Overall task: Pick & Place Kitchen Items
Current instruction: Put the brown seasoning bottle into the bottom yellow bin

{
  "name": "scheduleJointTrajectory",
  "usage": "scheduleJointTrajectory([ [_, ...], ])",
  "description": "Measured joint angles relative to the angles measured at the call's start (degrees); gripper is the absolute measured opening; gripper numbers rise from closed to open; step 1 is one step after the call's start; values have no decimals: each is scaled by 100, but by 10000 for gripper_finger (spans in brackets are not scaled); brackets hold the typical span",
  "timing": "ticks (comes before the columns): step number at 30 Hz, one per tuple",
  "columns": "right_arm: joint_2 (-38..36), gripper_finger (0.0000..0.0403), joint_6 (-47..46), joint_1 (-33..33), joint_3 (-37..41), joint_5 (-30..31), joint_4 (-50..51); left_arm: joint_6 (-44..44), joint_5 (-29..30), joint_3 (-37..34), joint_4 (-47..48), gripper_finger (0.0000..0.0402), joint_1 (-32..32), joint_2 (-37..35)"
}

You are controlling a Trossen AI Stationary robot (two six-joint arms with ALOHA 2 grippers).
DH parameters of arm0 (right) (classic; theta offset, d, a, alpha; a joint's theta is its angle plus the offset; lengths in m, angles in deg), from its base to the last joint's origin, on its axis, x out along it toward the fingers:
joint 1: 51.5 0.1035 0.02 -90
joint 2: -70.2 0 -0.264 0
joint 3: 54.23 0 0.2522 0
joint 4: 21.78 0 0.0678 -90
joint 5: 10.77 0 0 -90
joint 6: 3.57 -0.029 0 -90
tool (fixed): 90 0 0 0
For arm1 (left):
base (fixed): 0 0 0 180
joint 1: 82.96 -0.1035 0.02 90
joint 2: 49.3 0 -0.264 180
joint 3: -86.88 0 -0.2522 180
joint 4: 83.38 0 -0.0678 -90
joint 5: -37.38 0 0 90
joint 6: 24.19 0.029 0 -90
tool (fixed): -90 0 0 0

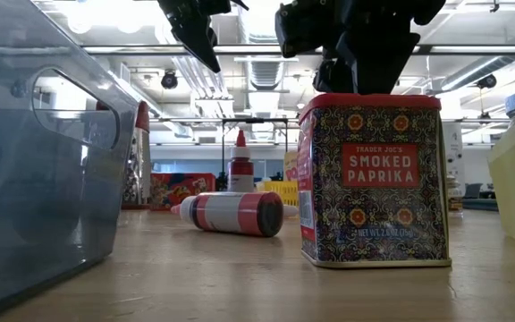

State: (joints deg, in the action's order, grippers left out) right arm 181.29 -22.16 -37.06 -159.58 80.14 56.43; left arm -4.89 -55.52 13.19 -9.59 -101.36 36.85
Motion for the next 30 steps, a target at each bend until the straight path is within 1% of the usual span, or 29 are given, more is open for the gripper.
scheduleJointTrajectory([
  [2, 0, 308, 15, 0, 0, 6, 6, 1, 0, 0, 1, 101, 2, 0],
  [4, 0, 307, 17, 0, 0, 9, 6, -1, 0, 0, -1, 101, 0, 0],
  [10, 0, 273, 18, 0, 0, 9, 4, 1, 0, 0, 1, 102, 0, 0],
  [13, 0, 273, 17, 0, 0, 7, 2, 1, 0, 0, 1, 102, 0, 0],
  [19, 0, 300, 17, 0, 0, 9, 2, 0, 0, 0, 1, 99, 0, 0],
  [21, 0, 296, 17, 0, 0, 11, 0, 1, 0, 0, 1, 99, 1, 0],
  [26, -20, 273, -28, 0, -65, -7, 120, 1, 0, 0, 1, 101, 0, 0],
  [30, -121, 278, -54, 23, -289, -186, 304, 0, -1, 0, 1, 101, 0, 0],
])
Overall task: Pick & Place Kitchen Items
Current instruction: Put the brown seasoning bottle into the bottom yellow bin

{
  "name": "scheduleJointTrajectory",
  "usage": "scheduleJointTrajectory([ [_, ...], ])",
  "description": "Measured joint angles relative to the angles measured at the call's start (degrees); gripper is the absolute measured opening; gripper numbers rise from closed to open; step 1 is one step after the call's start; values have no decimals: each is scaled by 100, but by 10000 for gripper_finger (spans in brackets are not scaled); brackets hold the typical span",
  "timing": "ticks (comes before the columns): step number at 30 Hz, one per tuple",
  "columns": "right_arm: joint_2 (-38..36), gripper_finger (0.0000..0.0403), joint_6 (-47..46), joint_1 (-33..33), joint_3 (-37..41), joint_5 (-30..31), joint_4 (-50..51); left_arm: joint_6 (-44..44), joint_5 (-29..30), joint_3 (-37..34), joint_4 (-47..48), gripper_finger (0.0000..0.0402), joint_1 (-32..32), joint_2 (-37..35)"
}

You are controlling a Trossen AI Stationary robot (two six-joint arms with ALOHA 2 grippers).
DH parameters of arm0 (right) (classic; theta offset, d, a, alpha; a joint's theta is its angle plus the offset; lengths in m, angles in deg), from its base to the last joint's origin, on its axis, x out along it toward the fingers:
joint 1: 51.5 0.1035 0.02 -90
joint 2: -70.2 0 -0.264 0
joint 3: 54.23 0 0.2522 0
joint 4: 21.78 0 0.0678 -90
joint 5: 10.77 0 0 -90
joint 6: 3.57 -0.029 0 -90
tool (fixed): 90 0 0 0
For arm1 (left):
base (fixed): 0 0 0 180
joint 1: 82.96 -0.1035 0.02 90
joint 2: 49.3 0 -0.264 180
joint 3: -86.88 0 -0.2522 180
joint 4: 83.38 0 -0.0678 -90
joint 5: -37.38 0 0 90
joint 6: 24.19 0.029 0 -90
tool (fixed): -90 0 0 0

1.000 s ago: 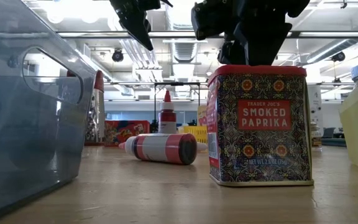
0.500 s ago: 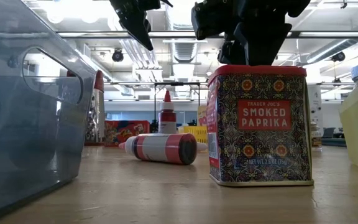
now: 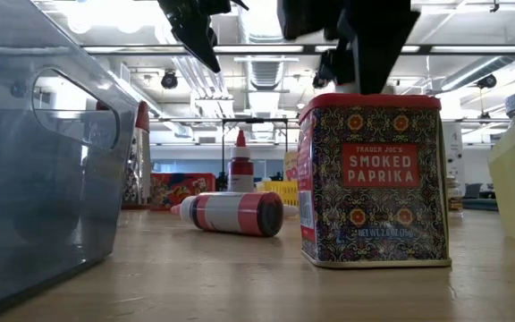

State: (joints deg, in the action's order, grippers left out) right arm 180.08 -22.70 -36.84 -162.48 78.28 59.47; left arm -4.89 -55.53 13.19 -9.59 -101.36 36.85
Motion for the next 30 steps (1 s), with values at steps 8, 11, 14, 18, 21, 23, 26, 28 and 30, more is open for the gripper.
scheduleJointTrajectory([
  [8, -412, 282, -373, 204, -508, -98, 508, 0, 1, 0, 0, 103, 0, 0],
  [11, -587, 272, -618, 394, -724, -105, 630, 1, -1, 0, 0, 103, 0, 0],
  [14, -762, 272, -920, 642, -978, -123, 697, 1, 1, 0, 0, 103, 2, 0],
  [18, -875, 286, -1416, 1026, -1378, -42, 929, 0, 1, 1, -1, 103, 0, 0],
  [21, -875, 291, -1763, 1344, -1634, 29, 1110, 0, 1, 0, 0, 103, 0, 0],
  [23, -867, 285, -2021, 1540, -1736, 123, 1211, -1, 1, 2, 0, 103, 2, 0],
  [26, -867, 272, -2435, 1813, -1781, 273, 1275, 1, 0, 0, 0, 103, 1, 0],
  [28, -862, 272, -2742, 1982, -1750, 371, 1339, 1, 1, 1, 0, 103, 0, 0],
  [30, -864, 273, -2987, 2145, -1677, 464, 1333, 1, 1, 0, 0, 103, 0, 0],
])
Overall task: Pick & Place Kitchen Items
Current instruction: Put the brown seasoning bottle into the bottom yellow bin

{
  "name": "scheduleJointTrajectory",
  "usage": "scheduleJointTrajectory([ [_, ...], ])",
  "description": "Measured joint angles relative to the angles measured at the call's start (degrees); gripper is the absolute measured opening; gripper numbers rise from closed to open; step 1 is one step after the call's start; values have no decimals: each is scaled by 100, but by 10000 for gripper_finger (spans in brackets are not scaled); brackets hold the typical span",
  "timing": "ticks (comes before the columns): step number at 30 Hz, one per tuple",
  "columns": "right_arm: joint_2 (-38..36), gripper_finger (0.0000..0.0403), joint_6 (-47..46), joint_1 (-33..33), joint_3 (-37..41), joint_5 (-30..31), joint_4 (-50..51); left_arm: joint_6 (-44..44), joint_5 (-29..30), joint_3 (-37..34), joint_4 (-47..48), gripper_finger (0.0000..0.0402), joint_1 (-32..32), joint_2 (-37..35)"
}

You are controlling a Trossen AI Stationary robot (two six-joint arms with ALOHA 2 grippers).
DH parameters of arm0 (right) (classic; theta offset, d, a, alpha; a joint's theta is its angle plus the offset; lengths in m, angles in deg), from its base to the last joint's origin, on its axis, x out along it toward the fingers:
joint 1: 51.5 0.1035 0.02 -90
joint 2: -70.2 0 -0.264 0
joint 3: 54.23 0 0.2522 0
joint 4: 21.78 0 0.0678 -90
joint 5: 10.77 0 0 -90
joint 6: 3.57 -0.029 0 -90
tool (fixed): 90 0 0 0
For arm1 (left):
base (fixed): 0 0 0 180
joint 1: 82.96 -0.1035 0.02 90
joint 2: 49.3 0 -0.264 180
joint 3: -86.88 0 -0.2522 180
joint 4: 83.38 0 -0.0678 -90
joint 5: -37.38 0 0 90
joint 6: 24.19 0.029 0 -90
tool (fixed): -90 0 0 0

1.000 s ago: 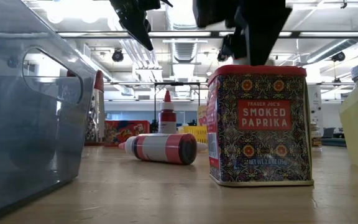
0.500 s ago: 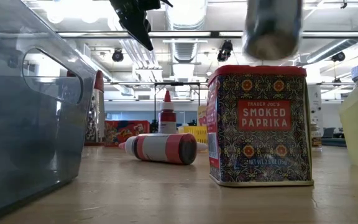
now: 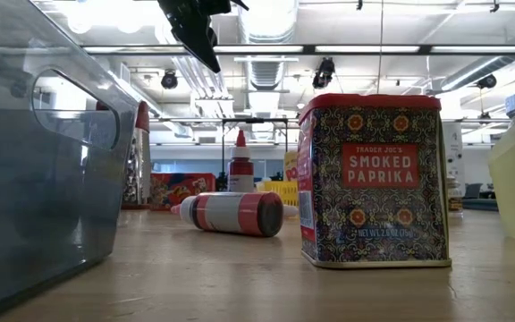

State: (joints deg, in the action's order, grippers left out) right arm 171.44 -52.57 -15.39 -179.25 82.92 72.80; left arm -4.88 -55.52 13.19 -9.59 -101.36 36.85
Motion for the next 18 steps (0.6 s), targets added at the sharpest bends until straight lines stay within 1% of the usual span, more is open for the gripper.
scheduleJointTrajectory([
  [5, 0, 295, -697, 345, 333, 248, 162, 0, -1, 2, 0, 103, 1, 0],
  [7, -1, 293, -960, 446, 506, 285, 194, -1, 0, 2, 0, 103, 0, 0],
  [12, -3, 272, -1392, 597, 930, 339, 169, 0, 0, 2, 0, 103, 0, 0],
  [16, -3, 275, -1614, 635, 1247, 337, 169, 0, 0, 1, 0, 103, 1, 0],
  [18, -38, 286, -1722, 639, 1387, 319, 154, 0, 0, 0, 0, 103, 1, 0],
])
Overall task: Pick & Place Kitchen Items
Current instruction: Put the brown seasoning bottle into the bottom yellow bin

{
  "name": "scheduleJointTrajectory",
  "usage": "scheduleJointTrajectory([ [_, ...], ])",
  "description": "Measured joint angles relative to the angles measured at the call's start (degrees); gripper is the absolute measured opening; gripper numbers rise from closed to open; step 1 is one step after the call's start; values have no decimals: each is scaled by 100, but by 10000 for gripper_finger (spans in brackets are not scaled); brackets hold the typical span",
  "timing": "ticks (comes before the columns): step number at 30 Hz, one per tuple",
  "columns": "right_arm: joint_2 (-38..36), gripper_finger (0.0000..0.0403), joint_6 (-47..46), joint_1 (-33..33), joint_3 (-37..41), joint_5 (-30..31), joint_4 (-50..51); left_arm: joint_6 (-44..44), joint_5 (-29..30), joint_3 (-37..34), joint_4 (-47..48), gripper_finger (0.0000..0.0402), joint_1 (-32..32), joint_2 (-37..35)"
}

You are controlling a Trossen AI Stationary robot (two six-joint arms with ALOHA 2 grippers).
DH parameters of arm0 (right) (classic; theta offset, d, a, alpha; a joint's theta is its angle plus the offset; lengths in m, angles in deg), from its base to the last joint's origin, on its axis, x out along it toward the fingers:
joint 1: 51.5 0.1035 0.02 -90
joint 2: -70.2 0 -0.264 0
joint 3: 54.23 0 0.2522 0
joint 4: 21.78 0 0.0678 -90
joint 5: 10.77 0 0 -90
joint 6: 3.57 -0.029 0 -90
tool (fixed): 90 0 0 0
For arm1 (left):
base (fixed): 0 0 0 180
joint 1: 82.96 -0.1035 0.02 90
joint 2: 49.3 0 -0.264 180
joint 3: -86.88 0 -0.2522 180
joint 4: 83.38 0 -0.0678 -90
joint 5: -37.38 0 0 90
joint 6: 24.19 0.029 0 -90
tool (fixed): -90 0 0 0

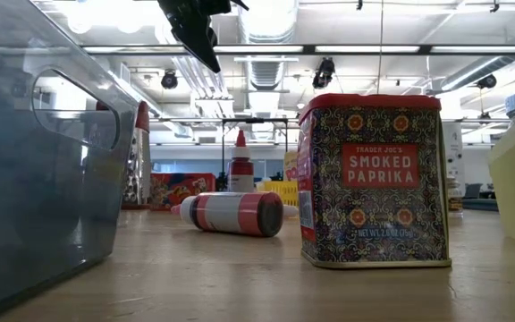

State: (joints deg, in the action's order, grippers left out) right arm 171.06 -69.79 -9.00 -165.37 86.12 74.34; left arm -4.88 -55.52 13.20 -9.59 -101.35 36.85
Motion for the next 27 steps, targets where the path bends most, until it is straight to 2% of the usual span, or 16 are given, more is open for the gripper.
scheduleJointTrajectory([
  [3, -49, 295, -155, 3, 213, -56, 15, -1, 0, 2, 0, 103, -1, 0],
  [8, -117, 273, -349, 58, 521, -96, -70, -1, 0, 2, 0, 103, -1, 0],
  [12, -138, 273, -460, 81, 678, -132, -70, 0, 0, -1, 0, 103, 2, 0],
  [18, -140, 293, -481, 79, 869, -132, -75, -1, -1, 1, 0, 103, -1, 0],
  [23, -140, 273, -498, 77, 1115, -129, -73, -1, 0, 0, 0, 103, 1, 0],
  [27, -148, 273, -499, 77, 1395, -126, -145, -1, 0, 1, 0, 103, 1, 0],
])
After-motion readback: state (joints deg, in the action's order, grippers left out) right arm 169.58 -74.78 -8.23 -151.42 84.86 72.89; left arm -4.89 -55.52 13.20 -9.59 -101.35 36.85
